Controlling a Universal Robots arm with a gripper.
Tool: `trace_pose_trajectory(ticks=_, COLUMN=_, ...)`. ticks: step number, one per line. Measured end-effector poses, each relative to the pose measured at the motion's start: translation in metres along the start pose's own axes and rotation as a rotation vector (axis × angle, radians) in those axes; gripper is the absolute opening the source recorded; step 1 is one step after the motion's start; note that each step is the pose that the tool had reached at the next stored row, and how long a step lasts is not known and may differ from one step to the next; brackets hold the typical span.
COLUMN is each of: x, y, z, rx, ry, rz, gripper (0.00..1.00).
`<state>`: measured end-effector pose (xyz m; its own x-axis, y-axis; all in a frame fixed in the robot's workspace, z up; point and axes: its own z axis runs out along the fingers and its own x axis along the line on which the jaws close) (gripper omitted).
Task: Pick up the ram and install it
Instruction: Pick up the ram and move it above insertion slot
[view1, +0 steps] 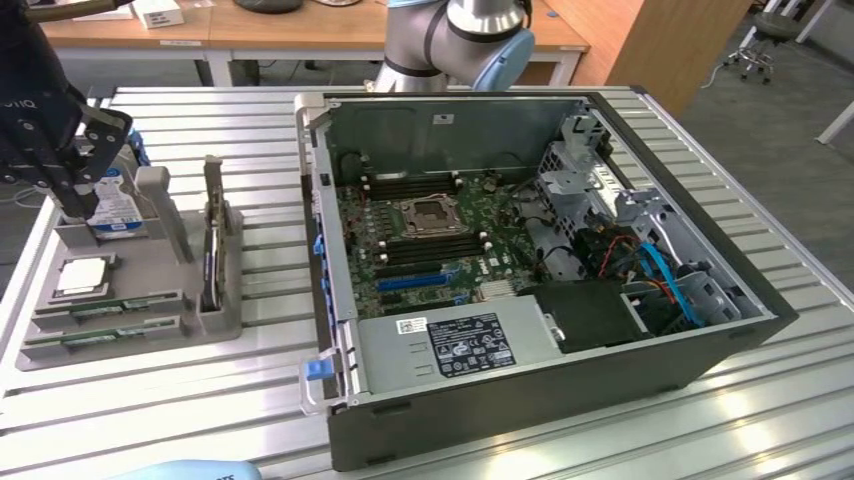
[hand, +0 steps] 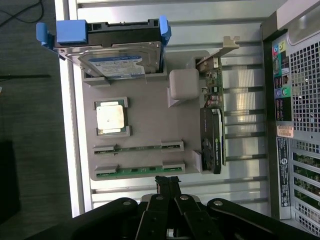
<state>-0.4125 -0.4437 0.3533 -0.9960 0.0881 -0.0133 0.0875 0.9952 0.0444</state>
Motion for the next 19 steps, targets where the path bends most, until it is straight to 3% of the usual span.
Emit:
trace_pose_trajectory(ticks=9, x=0.0000, y=0.0000, z=0.0001, rx=-0.0005, ry=0.0016, rz=-0.039, gripper=0.10)
trace_pose_trajectory(ticks=19, x=0.0000, y=0.0000, z=0.0002, rx=-0.0026, ry=0.0088, rz=-0.199, gripper=0.10)
